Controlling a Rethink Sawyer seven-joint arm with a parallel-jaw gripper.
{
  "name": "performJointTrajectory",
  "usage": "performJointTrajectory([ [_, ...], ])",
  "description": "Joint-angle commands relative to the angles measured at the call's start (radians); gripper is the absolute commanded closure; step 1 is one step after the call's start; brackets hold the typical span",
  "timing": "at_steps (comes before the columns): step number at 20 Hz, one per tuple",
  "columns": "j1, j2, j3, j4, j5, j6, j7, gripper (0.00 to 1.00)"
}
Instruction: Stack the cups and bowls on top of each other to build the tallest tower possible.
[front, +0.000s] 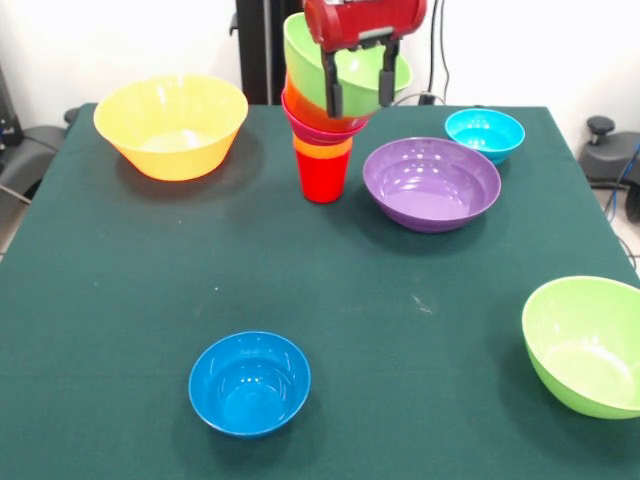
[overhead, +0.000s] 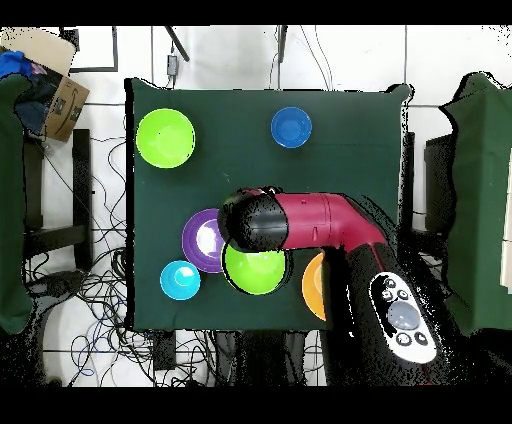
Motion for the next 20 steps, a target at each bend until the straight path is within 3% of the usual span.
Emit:
performJointTrajectory([
  [1, 0.016, -0.095, -0.061, -0.016, -0.029, 0.188, 0.052, 0.0],
  [14, -0.033, -0.169, -0.039, 0.054, -0.008, 0.183, 0.028, 0.0],
  [20, -0.042, -0.184, -0.081, 0.092, -0.079, 0.176, 0.023, 0.0],
])
